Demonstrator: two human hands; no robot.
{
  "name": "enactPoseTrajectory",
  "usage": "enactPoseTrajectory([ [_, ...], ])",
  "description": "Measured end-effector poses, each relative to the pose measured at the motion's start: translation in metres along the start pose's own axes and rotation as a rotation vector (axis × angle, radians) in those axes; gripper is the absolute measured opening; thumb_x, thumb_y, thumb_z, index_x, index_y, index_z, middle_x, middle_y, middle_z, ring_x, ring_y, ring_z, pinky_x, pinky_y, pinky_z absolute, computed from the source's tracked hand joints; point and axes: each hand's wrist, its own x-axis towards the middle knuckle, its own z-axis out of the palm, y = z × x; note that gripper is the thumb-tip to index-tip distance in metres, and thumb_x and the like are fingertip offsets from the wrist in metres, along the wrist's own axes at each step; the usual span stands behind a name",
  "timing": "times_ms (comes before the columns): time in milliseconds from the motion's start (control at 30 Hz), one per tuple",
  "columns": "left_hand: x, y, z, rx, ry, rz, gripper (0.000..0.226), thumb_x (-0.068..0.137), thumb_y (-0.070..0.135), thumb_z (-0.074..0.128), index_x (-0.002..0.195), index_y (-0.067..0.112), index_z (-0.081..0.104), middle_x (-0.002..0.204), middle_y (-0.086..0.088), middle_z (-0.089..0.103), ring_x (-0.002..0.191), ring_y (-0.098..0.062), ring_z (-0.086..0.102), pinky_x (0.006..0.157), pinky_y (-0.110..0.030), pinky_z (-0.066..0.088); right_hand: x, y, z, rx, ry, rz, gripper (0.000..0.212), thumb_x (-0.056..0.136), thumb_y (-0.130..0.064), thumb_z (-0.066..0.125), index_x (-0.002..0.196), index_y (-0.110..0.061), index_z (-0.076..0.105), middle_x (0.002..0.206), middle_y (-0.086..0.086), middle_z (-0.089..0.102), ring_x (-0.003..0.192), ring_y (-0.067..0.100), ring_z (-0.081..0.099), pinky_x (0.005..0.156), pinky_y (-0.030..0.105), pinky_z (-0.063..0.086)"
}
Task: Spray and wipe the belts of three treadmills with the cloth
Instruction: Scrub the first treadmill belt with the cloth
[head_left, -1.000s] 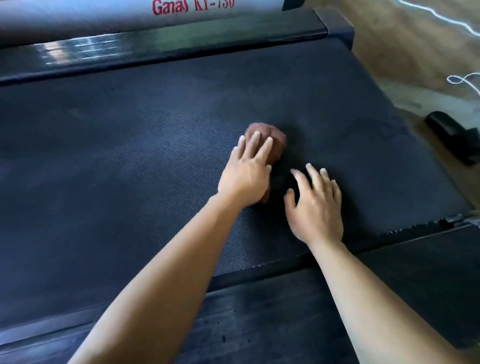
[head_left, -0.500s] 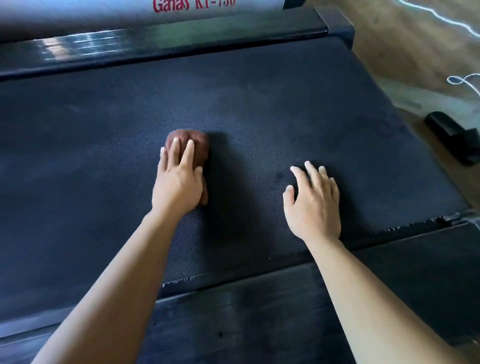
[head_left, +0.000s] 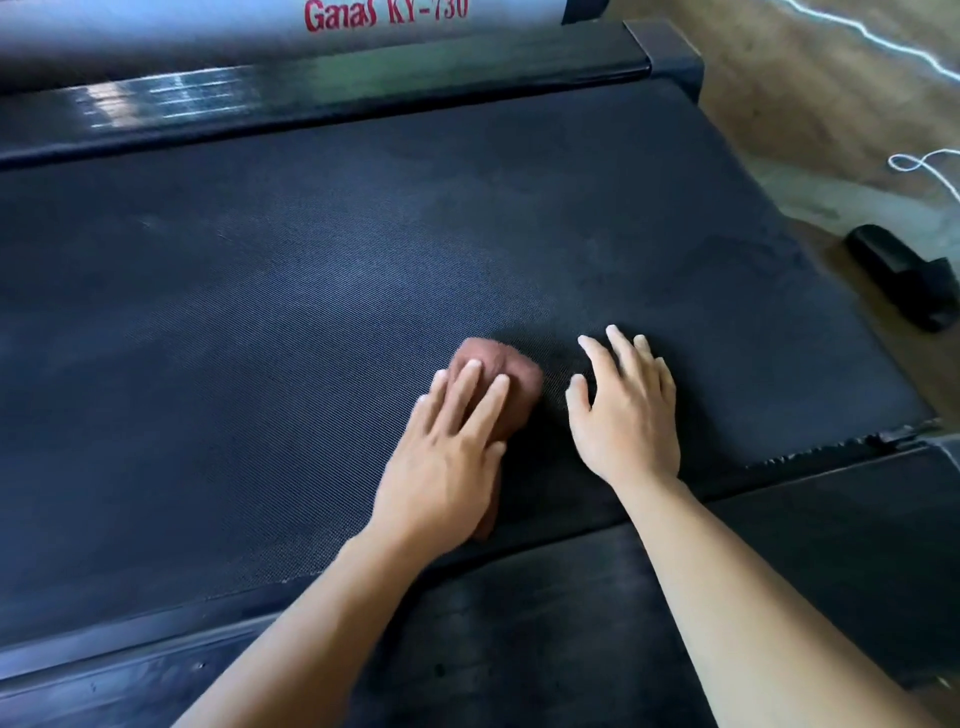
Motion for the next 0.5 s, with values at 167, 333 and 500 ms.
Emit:
enactPoseTrajectory([
  [167, 0.005, -0.040, -0.015, -0.026, 0.090, -0.251, 0.061, 0.097, 0.032, 0.045, 0.156, 0.021, 0.031, 0.165, -0.010, 0.020, 0.151, -0.040, 0.013, 0.122, -0.044, 0.014, 0.006, 0.009, -0.007, 0.111, -0.067, -0.023, 0.044, 0.095, -0.029, 0.056, 0.137, -0.019, 0.055, 0.154, 0.007, 0.041, 0.145, 0.033, 0.031, 0.118, 0.049, 0.022],
  [333, 0.063, -0.011, -0.013, 0.001, 0.109, -0.325, 0.065, 0.102, 0.028, 0.045, 0.159, 0.015, 0.017, 0.166, -0.016, 0.005, 0.151, -0.043, 0.002, 0.123, -0.043, 0.003, 0.015, 0.039, -0.022, 0.037, -0.032, -0.003, 0.044, 0.093, -0.035, 0.048, 0.133, -0.020, 0.058, 0.149, 0.009, 0.047, 0.141, 0.036, 0.036, 0.115, 0.052, 0.028],
  [500, 0.111, 0.055, 0.013, 0.035, 0.049, -0.202, 0.066, 0.102, 0.032, 0.041, 0.158, 0.013, 0.013, 0.165, -0.019, 0.004, 0.150, -0.045, 0.003, 0.122, -0.046, 0.007, 0.013, 0.052, -0.018, 0.004, 0.015, 0.075, 0.041, 0.098, -0.029, 0.045, 0.137, -0.022, 0.054, 0.154, 0.006, 0.041, 0.143, 0.037, 0.031, 0.119, 0.053, 0.020],
])
